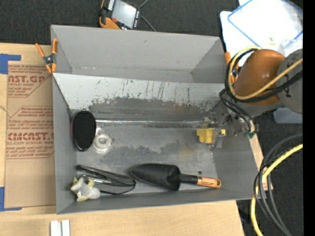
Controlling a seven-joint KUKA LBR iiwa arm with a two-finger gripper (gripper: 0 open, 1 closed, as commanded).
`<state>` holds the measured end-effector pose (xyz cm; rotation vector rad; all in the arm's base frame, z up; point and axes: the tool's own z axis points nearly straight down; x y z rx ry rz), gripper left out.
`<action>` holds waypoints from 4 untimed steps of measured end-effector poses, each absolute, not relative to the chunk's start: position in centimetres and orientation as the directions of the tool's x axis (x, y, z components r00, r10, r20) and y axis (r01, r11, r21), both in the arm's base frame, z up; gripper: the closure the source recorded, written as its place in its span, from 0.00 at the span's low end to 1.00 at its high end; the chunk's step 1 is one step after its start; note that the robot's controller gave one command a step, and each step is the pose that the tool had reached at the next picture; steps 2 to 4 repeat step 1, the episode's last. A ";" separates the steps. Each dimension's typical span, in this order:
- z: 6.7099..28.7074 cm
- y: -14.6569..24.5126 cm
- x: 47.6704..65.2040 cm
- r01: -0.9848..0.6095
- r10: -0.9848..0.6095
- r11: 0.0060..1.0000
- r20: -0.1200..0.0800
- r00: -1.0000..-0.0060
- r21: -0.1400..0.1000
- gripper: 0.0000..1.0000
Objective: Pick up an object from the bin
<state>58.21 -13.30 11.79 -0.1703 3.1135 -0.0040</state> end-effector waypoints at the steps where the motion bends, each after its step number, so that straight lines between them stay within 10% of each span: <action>1: 13.8 -13.3 58.2 -0.109 -0.109 0.994 -0.024 -0.994 -0.004 1.00; 4: 13.8 -13.3 58.2 -0.109 -0.109 0.994 -0.024 -0.994 -0.004 1.00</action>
Offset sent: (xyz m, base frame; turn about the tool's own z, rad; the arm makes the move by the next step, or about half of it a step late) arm 0.0001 0.0005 0.0166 -0.0001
